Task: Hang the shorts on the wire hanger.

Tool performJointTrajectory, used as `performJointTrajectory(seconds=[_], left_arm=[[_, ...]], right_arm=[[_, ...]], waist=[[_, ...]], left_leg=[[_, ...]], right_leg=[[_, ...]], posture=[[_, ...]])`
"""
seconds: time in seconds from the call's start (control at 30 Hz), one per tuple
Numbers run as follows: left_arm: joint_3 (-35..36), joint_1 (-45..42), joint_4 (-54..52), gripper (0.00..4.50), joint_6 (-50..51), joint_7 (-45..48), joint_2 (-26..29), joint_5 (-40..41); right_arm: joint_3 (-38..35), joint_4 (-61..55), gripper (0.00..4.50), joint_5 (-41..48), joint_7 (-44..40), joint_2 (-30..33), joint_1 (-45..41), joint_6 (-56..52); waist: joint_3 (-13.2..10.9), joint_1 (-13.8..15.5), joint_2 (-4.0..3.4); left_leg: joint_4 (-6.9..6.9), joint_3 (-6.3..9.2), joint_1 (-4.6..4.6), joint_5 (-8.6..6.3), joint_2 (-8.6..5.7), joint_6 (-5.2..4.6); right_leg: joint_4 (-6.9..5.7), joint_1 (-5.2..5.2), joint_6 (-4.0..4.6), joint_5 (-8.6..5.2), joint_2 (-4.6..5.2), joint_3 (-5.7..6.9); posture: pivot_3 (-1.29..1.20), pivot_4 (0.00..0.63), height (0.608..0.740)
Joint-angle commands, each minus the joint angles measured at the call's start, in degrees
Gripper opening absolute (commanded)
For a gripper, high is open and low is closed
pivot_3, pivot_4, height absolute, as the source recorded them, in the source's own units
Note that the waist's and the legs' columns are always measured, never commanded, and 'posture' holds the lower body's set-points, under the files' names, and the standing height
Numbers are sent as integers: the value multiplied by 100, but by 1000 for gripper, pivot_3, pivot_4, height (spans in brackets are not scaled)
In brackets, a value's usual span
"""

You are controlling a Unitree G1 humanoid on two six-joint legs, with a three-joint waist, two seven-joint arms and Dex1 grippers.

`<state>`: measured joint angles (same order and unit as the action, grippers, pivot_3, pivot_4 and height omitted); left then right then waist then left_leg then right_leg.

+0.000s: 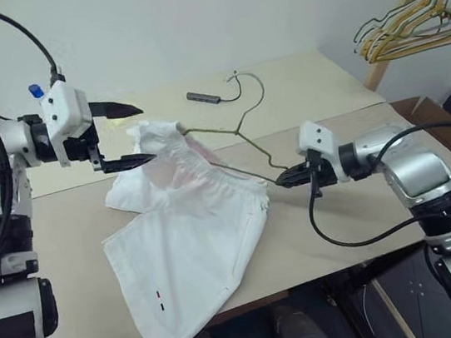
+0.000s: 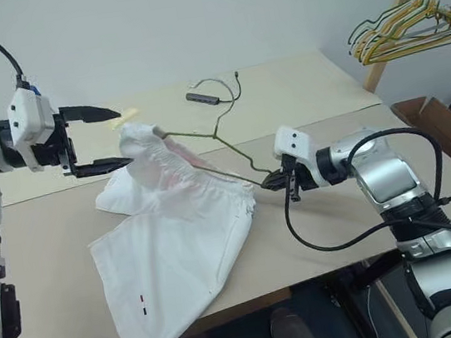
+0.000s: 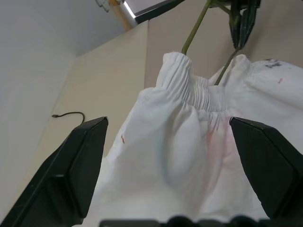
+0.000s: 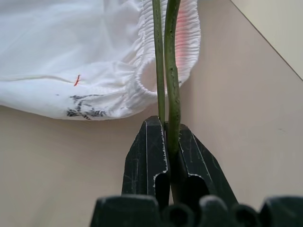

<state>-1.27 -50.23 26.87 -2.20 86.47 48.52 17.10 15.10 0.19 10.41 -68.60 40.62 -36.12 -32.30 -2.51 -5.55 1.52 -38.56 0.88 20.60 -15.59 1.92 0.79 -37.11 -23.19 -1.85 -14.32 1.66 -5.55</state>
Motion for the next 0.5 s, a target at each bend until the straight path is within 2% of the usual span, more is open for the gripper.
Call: performJointTrajectory(seconds=[0.03, 0.13, 0.43, 0.5], left_arm=[[-103, -419, 331, 4467, -232, 493, -19, -47], [-277, -553, 475, 4467, -252, 603, -29, 25], [-1529, -625, 181, 4467, -69, 603, 386, 619], [-1749, -603, 172, 4467, -180, 603, 401, 528]], right_arm=[[-16, -417, 0, 29, -14, 71, -145, -117], [77, -516, 0, -55, -5, 83, -171, -98], [305, -587, 0, -170, 33, 39, -302, -121], [326, -582, 0, -165, 54, 27, -344, -152]], waist=[[0, -1, 0], [0, -1, 0], [-1, -1, -1], [-1, 0, -1]], left_leg=[[-7, 2, 6, -2, 0, -3], [-23, 3, 14, -7, 0, -13], [-30, 10, 26, -12, 2, -21], [-31, 13, 29, -13, 1, -22]], right_leg=[[0, -2, 0, 0, -1, 1], [0, -2, -2, -1, -1, 1], [-5, -14, -5, -3, -3, 2], [-4, -14, -5, -3, -2, 4]], posture=[[-38, 0, 740], [-39, 0, 740], [-42, 0, 740], [-45, 0, 740]])
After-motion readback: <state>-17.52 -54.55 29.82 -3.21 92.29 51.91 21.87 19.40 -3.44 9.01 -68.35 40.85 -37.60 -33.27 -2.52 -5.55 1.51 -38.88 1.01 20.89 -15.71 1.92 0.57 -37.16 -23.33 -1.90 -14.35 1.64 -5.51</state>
